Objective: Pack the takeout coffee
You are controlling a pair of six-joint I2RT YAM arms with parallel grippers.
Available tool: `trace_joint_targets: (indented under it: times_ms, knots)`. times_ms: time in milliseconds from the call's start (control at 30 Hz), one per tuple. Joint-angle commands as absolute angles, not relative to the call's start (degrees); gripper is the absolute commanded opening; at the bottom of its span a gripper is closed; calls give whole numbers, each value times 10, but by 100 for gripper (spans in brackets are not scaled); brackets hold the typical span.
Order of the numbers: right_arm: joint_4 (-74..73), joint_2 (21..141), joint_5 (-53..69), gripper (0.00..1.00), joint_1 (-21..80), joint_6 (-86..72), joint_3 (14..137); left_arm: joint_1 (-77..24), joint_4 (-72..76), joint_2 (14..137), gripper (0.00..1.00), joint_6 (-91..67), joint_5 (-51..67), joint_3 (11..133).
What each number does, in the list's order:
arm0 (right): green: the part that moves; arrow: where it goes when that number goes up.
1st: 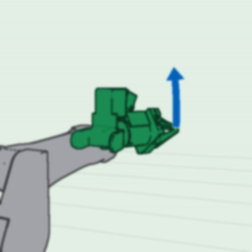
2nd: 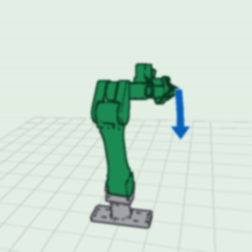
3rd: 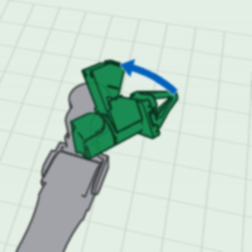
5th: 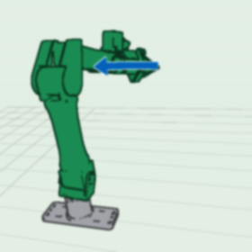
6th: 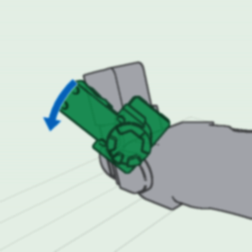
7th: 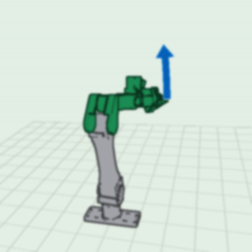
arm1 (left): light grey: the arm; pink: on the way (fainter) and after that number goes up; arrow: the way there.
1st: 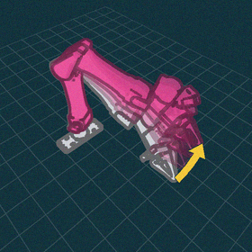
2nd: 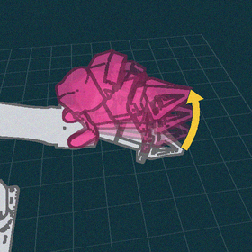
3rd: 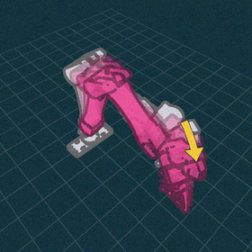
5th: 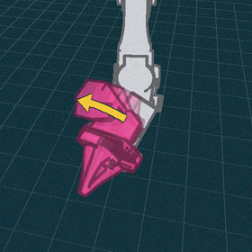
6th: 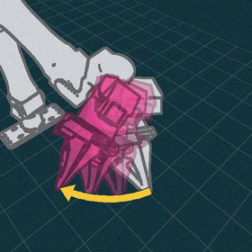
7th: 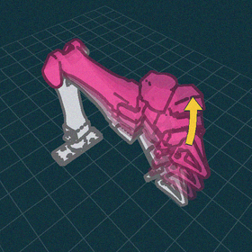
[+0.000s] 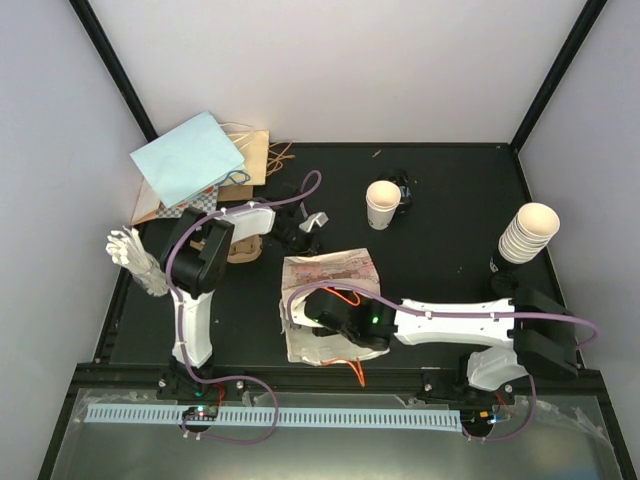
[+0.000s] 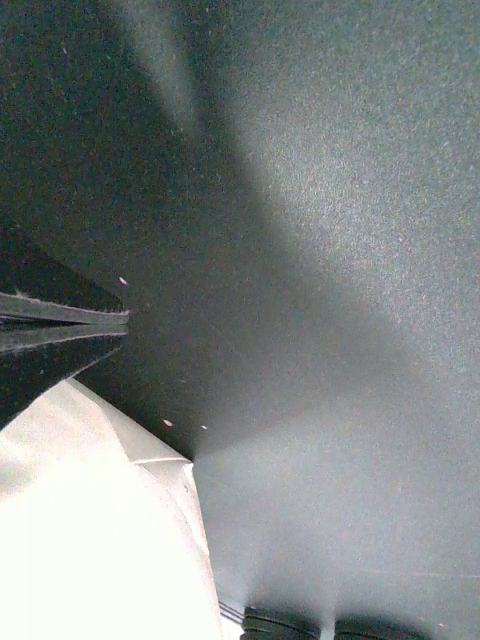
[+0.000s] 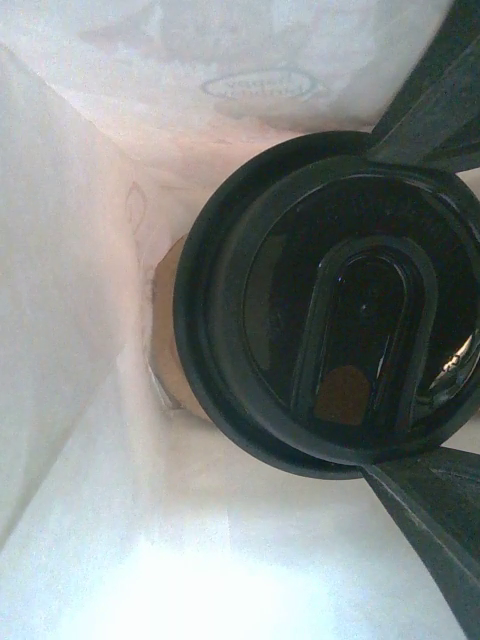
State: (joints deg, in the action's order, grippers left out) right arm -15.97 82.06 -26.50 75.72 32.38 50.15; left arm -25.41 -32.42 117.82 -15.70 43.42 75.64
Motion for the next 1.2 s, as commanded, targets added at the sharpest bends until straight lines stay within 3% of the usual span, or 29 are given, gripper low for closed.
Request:
trace_joint_targets:
  times_ms: [0,567,1167]
  knots:
    - [-211,844,-233,45,752,294,511,-265,-312,1146,2,-169,469,743]
    - [-146,745,-369,46,793,314,461,-259,-310,1151,2,-178,451,757]
    - [-274,666,-228,45,828,222,469,-267,-310,1150,2,-175,441,749]
